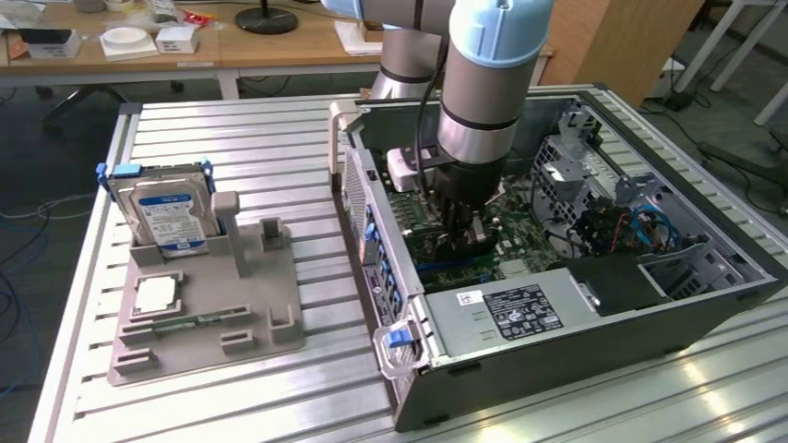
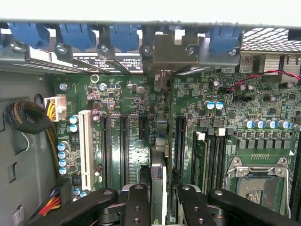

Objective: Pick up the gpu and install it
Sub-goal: 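Insert the gpu into the slot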

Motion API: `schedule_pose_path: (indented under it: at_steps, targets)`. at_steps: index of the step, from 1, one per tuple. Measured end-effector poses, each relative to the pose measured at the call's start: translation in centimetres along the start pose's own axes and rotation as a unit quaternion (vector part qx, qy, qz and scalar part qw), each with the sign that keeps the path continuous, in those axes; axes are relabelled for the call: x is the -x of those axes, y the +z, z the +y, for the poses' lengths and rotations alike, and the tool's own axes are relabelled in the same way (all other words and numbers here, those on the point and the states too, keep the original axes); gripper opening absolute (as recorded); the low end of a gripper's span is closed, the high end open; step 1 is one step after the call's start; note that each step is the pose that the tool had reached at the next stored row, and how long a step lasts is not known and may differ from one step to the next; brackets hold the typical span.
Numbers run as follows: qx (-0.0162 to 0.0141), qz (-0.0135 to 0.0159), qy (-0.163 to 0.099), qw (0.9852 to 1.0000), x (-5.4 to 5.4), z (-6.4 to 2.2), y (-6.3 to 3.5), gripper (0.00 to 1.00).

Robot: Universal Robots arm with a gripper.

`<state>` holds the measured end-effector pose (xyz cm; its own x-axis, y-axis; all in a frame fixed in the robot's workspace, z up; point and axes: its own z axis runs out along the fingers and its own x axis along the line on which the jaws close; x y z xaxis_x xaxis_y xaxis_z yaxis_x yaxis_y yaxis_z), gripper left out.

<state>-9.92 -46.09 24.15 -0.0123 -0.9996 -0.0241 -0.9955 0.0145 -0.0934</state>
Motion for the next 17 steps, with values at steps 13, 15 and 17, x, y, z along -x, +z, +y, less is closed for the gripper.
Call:
schedule_pose_path:
  at_steps: [13,15,17]
  targets:
    - [0.0000,-0.0001,0.000,1.0000,0.00,0.03,0.20,0.26]
    - [0.0000,0.0001,0.000,1.0000,0.00,0.03,0.20,0.26]
    - [0.0000,0.0000,0.000,1.0000,0.00,0.03,0.20,0.26]
